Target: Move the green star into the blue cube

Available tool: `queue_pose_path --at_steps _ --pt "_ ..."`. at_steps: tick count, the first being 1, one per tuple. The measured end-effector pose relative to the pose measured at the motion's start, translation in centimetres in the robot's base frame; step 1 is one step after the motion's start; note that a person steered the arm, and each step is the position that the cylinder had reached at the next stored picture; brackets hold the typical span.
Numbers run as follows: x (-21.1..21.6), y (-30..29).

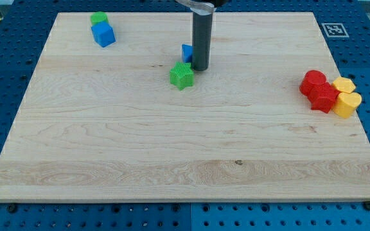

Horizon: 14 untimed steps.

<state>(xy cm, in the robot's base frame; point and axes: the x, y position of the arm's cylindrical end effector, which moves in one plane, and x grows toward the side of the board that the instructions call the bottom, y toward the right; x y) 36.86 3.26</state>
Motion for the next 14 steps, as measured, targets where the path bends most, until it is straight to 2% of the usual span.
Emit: queue_pose_path --at_steps 1,2,3,4,5,6,7,8,9,10,11,13,14 --pt "3.2 2.0" --pt "5.1 1.0" --pt "5.0 -3.0" --pt "2.9 -8.6" --pt "-1.5 -11.2" --pt "-3.4 -11.8" --pt "0.3 -10.7" --pt "1.0 -6.3" --pt "-1.9 -3.3" --pt "-4.8 -3.3" --pt "-4.7 -2.4" --pt "-1.4 4.1" --pt "-3.0 6.1"
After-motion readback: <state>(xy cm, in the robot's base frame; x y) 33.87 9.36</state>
